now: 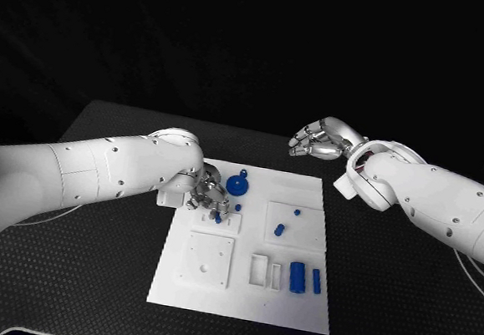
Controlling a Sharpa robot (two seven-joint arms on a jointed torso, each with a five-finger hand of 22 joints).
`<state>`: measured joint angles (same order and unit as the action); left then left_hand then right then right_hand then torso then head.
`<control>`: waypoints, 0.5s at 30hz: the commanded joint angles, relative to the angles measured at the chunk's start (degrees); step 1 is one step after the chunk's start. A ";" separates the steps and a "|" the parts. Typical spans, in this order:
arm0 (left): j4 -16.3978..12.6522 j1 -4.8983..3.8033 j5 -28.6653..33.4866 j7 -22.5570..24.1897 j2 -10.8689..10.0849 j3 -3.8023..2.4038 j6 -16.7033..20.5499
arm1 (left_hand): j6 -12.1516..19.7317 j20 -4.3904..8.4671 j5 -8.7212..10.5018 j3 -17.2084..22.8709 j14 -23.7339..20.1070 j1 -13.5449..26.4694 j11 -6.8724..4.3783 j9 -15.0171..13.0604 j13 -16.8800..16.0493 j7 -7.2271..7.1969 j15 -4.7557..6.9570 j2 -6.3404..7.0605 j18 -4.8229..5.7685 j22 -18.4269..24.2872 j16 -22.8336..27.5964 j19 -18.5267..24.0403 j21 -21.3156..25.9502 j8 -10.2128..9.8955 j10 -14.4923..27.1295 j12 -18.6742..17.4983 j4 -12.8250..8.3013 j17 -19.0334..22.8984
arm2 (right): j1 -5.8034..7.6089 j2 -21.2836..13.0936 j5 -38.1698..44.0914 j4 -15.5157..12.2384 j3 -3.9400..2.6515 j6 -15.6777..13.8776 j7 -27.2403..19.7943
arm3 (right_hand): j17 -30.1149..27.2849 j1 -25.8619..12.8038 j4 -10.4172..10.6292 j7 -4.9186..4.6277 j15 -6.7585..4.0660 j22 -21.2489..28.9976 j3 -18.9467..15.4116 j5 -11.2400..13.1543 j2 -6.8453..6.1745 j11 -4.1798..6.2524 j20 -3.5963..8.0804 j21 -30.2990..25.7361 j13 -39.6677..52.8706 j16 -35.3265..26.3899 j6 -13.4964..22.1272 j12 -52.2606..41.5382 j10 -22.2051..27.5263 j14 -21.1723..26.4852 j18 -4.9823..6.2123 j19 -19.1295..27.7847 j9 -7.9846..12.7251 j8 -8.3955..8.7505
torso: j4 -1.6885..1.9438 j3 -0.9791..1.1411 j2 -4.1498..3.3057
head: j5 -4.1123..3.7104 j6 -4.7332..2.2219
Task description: Assemble the parts on the task board
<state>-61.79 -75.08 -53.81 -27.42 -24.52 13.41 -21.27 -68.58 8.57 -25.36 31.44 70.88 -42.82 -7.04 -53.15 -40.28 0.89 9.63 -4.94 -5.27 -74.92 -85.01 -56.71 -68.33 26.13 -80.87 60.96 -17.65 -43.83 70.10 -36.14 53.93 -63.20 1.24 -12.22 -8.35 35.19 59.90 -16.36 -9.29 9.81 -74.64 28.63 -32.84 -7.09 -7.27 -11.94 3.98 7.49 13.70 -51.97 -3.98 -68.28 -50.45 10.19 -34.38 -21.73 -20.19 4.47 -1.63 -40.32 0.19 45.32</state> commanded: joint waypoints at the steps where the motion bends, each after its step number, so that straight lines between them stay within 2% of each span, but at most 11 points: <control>1: 0.08 0.39 -0.94 -0.67 -0.12 0.26 -0.97 | -3.95 6.52 -0.39 9.55 1.70 -0.83 -0.47 0.02 0.05 -2.87 2.03 -0.09 -0.69 -0.19 0.39 -0.29 -0.31 0.10 0.51 -0.02 2.33 0.06 | 0.00 0.03 0.43 -0.06 -0.02 0.68 -0.34 | 0.08 0.28 0.10 -0.07 0.07 -0.08 0.23 -0.34 -0.02 -0.09 -0.08 -0.24 -0.06 -0.28 0.27 -0.28 0.29 0.44 -0.92 0.32 0.05 0.01 | -0.02 0.03 0.00 | 0.02 0.05; 15: -0.13 0.49 -0.77 -0.98 -0.09 0.26 -1.24 | -3.91 6.54 -0.31 9.58 1.71 -1.01 -0.46 0.04 0.12 -2.86 2.05 0.04 -0.71 -0.19 0.41 -0.30 -0.32 0.11 0.50 -0.04 2.32 0.08 | 0.00 -0.05 0.44 -0.15 -0.02 0.71 -0.34 | 0.09 0.29 0.09 -0.06 0.07 -0.10 0.24 -0.34 -0.01 -0.08 -0.08 -0.24 -0.06 -0.29 0.26 -0.29 0.28 0.45 -0.92 0.33 0.04 0.00 | -0.02 0.04 0.01 | -0.01 0.04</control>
<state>-61.83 -75.06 -53.81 -27.37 -24.54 13.40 -21.37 -68.58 8.57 -25.56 31.44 70.97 -43.03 -7.04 -53.16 -40.23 0.89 9.54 -4.73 -5.27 -74.91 -84.79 -56.71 -68.33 26.25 -80.87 60.96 -17.65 -43.83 70.10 -36.17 53.94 -63.22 1.24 -12.19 -8.35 35.18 59.90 -16.36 -9.29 9.80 -74.66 28.63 -32.84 -7.08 -7.27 -11.94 3.98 7.49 13.70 -51.97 -3.98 -68.28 -50.46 10.19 -34.38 -21.73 -20.19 4.45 -1.60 -40.31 0.20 45.41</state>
